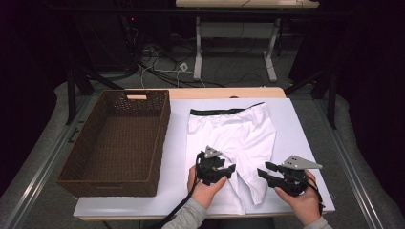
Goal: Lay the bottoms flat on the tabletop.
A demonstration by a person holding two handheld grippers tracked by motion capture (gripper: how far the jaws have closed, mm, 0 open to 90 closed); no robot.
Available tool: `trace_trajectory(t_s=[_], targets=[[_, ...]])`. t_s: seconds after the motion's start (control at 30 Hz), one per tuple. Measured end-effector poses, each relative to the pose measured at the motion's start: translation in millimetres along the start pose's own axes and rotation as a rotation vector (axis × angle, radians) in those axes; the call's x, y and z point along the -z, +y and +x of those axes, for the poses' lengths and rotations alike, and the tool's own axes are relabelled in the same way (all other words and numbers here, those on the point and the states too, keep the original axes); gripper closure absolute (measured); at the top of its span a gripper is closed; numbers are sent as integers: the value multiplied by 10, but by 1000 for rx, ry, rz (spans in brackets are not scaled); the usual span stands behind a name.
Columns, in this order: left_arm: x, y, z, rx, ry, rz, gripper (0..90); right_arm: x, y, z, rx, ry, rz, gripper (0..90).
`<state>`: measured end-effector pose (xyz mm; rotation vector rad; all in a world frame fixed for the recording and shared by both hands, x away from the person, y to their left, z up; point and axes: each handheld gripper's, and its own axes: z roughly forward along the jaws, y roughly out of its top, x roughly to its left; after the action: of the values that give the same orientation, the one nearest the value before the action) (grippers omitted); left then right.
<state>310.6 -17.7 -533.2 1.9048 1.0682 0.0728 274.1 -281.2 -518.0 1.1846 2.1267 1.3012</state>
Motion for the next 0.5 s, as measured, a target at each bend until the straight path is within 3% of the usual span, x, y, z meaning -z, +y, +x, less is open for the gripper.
trace_trajectory(t_s=[0.33, 0.5], targets=[[13, -211, -306, -23, -53, 25, 451, 73, -50, -107, 7, -65, -25, 444], [-55, -310, -429, -44, -71, 68, 438, 117, -88, -135, 11, -89, -13, 416]])
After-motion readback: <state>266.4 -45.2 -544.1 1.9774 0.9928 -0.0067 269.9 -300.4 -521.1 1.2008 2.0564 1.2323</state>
